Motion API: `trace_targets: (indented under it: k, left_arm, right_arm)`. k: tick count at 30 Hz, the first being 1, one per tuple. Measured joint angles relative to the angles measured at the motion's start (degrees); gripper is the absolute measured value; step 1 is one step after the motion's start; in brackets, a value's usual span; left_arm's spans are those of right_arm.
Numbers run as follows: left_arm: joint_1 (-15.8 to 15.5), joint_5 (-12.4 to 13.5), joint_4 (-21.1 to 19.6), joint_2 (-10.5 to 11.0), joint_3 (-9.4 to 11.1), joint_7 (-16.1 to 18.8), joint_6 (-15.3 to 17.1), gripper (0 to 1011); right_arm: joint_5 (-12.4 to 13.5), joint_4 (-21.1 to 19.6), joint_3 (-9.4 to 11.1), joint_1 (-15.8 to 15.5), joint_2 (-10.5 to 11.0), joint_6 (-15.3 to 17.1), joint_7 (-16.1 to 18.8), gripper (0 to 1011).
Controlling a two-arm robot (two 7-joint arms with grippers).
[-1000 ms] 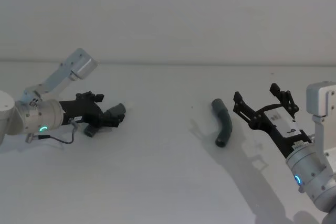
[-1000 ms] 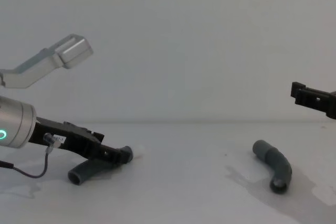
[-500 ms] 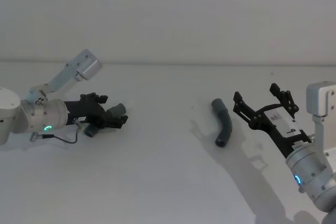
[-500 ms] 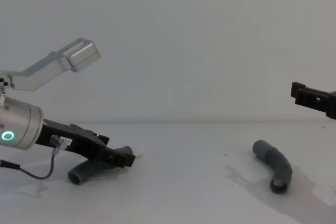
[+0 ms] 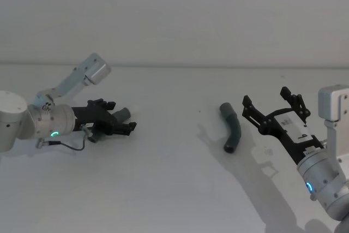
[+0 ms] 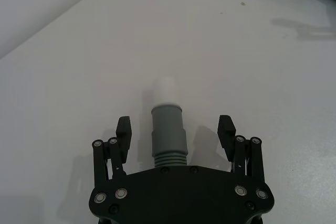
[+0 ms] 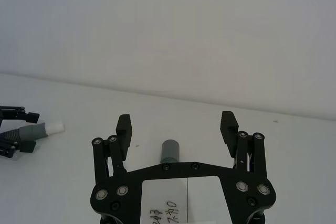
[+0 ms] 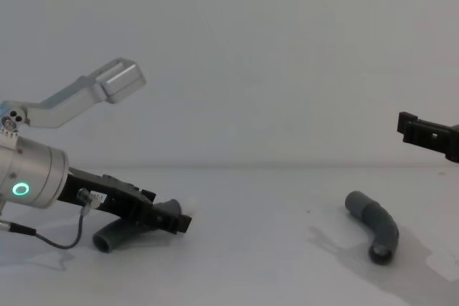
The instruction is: Use both hands to pick up one end of the pipe from the table, align the ends, and insert them.
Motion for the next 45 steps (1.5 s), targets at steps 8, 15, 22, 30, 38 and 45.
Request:
trace_targets:
  k: [8,15,22,30,38,45]
  left_arm:
    - [-0.17,-0.1,0.69,-0.55,0.15,-0.09,0.34,1001]
    - [-0.21,-0.49,0.95,-0.85,0.28,-0.1,0.79,996]
    - [-0.25,-0.76,1.08,-0.96,0.4,-0.17,1.01,853]
    - [-0.29,-0.92,1.17,-1.03,0.46,-0.2,1.15,600]
    - [-0.32,-0.99,1.21,-1.06,0.5,-0.23,1.22,380]
    - [-0.32,-1.03,1.24,-1.1,0.53,-0.26,1.25,367]
  right_arm:
    - [0.0,0.0,0.0,0.0,0.0,0.0,0.0,1001]
    - [0.0,0.0,0.0,0.0,0.0,0.0,0.0,1001]
    - [0.0,0.0,0.0,0.0,0.0,0.0,0.0,1001]
    - [0.0,0.0,0.0,0.0,0.0,0.0,0.0,1001]
    - [0.0,0.0,0.0,0.0,0.0,0.0,0.0,1001]
    - [0.0,0.0,0.0,0.0,0.0,0.0,0.0,1001]
